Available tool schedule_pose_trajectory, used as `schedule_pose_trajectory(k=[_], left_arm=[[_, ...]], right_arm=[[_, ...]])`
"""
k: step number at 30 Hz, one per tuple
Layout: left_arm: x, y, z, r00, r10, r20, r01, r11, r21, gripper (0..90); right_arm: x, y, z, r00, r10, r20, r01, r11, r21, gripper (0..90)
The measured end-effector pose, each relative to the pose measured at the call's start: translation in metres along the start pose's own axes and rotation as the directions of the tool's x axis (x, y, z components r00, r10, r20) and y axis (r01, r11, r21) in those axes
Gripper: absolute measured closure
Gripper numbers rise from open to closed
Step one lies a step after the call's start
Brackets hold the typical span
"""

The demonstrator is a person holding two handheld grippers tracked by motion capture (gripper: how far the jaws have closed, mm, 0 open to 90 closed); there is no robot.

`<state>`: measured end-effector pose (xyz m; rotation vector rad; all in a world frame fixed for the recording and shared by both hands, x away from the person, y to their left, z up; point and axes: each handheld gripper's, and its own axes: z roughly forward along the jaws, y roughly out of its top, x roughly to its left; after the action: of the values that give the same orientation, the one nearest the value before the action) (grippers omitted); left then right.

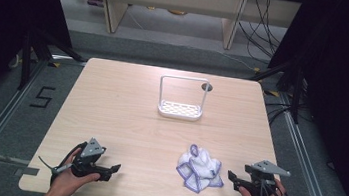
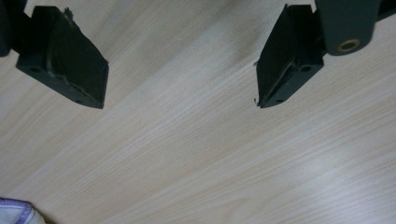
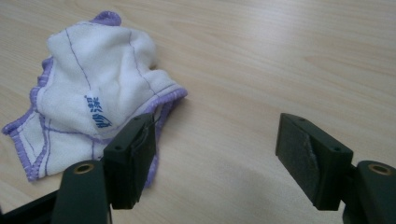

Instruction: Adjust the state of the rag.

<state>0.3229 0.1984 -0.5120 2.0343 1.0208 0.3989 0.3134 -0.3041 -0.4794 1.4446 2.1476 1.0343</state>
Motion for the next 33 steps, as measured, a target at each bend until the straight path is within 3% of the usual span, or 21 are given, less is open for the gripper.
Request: schedule_pose_trajectory(k=[1,3,5,6,7,8,13,15,16,17,18,19,21,23,25,26,29,30,33], left_arm=[[0.002,0.000,-0.001,0.9998,0.020,-0.008,-0.020,0.9997,0.016,16.8],[0.002,0.000,-0.001,0.9998,0.020,-0.002,-0.020,0.9997,0.016,16.8],[0.001,0.000,0.000,0.9999,0.013,-0.003,-0.013,0.9998,0.014,16.8],[0.001,0.001,-0.001,0.9999,0.013,-0.002,-0.013,0.9998,0.013,16.8],[0.001,0.001,-0.001,0.9999,0.012,-0.004,-0.012,0.9998,0.015,16.8],[0.001,0.000,-0.001,0.9999,0.014,-0.003,-0.014,0.9998,0.012,16.8],[0.000,0.000,0.000,1.0000,0.008,-0.001,-0.008,1.0000,0.001,16.8],[0.001,0.001,-0.001,0.9999,0.012,-0.003,-0.012,0.9998,0.016,16.7],[0.001,0.001,-0.001,0.9999,0.012,-0.003,-0.012,0.9998,0.016,16.7],[0.001,0.001,-0.001,0.9999,0.011,-0.003,-0.011,0.9998,0.017,16.7],[0.001,0.001,-0.001,0.9999,0.011,-0.002,-0.011,0.9998,0.017,16.7],[0.001,0.001,0.000,1.0000,0.003,-0.001,-0.003,1.0000,0.007,16.7],[0.002,0.001,-0.001,0.9998,0.019,-0.005,-0.019,0.9997,0.017,16.7],[0.000,0.000,0.001,1.0000,0.005,0.003,-0.005,1.0000,0.000,16.7],[0.001,0.001,0.000,1.0000,0.009,-0.003,-0.009,0.9999,0.015,16.7],[0.001,0.001,0.000,0.9999,0.010,-0.002,-0.010,0.9998,0.015,16.7],[0.001,0.001,0.000,0.9999,0.010,-0.003,-0.010,0.9998,0.016,16.7],[0.001,0.001,0.001,1.0000,0.004,-0.001,-0.004,1.0000,0.008,16.7],[0.001,0.001,0.002,1.0000,0.007,-0.007,-0.006,0.9998,0.016,16.7]], right_arm=[[-0.001,0.001,0.000,0.9994,-0.035,0.006,0.035,0.999,-0.015,31.9],[0.001,0.003,-0.002,0.9986,-0.053,-0.008,0.053,0.998,-0.025,33.2],[0.003,0.005,-0.003,0.9979,-0.063,-0.015,0.062,0.998,-0.030,33.8],[0.009,0.005,-0.004,0.9991,-0.036,-0.023,0.036,0.999,-0.030,34.3],[0.012,0.008,-0.004,0.9959,-0.083,-0.036,0.082,0.996,-0.037,36.1],[0.012,0.008,-0.004,0.9959,-0.083,-0.036,0.082,0.996,-0.037,36.1],[0.031,0.014,-0.003,0.9862,-0.141,-0.087,0.138,0.990,-0.042,41.6],[0.046,0.017,-0.003,0.9853,-0.139,-0.100,0.136,0.990,-0.034,44.2],[0.046,0.017,-0.003,0.9853,-0.139,-0.100,0.136,0.990,-0.034,44.2],[0.047,0.019,-0.001,0.9768,-0.176,-0.122,0.173,0.984,-0.040,44.9],[0.052,0.020,0.000,0.9750,-0.188,-0.119,0.185,0.982,-0.035,45.5],[0.057,0.020,0.000,0.9781,-0.163,-0.129,0.162,0.987,-0.021,45.8],[0.066,0.023,0.006,0.9657,-0.217,-0.143,0.214,0.976,-0.034,49.5],[0.069,0.025,0.008,0.9614,-0.238,-0.138,0.232,0.971,-0.057,49.9],[0.075,0.028,0.010,0.9566,-0.252,-0.147,0.247,0.968,-0.049,51.1],[0.078,0.031,0.014,0.9487,-0.284,-0.140,0.278,0.959,-0.058,52.1],[0.085,0.034,0.020,0.9437,-0.294,-0.151,0.292,0.956,-0.038,53.3],[0.087,0.035,0.025,0.9327,-0.328,-0.149,0.326,0.945,-0.042,54.5],[0.097,0.037,0.033,0.9269,-0.341,-0.157,0.343,0.939,-0.016,56.3]])
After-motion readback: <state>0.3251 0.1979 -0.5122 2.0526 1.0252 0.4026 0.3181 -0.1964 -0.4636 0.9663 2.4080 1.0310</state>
